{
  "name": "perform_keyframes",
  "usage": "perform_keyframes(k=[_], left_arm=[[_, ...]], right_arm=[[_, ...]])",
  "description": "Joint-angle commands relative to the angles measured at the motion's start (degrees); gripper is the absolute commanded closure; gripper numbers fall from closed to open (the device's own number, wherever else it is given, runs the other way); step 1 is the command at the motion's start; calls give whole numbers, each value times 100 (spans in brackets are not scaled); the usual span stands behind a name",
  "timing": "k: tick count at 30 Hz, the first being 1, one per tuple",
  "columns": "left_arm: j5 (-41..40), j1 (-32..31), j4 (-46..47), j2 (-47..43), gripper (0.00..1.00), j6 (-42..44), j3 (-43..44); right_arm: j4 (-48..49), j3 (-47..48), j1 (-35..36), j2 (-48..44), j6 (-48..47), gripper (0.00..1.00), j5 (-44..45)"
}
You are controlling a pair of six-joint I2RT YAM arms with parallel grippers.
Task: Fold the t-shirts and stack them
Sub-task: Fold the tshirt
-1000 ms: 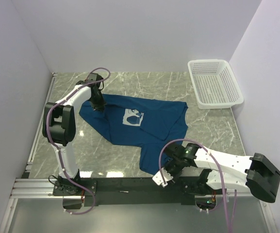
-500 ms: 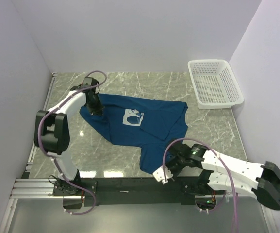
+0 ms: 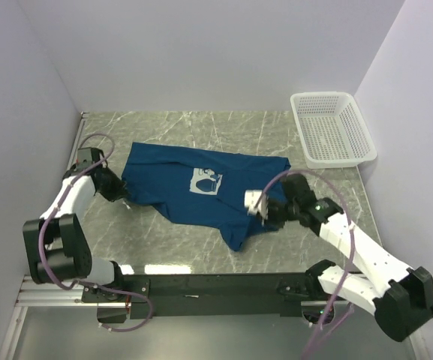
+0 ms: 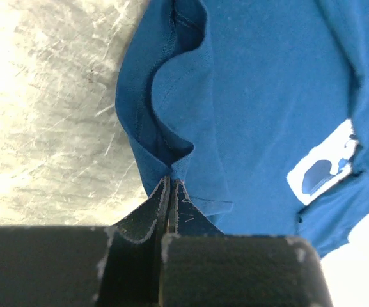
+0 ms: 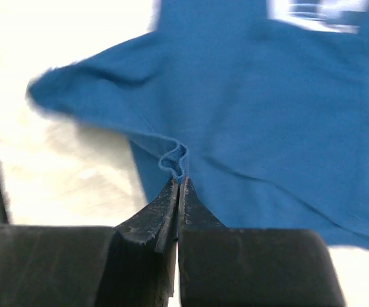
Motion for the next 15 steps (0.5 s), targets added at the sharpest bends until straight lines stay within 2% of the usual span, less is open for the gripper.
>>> perform_keyframes(k=[1,9,15], left_arm=[[431,203,372,-437,99,-130,-232],[695,458,337,-647,100,-51,-295],[668,695,223,-1086,100,-77,-373]], right_arm=[[423,727,-483,337,743,100,-274],[791,1352,-546,997,1367,100,-328],[1248,1379,-537,1015,1658,100,-108]])
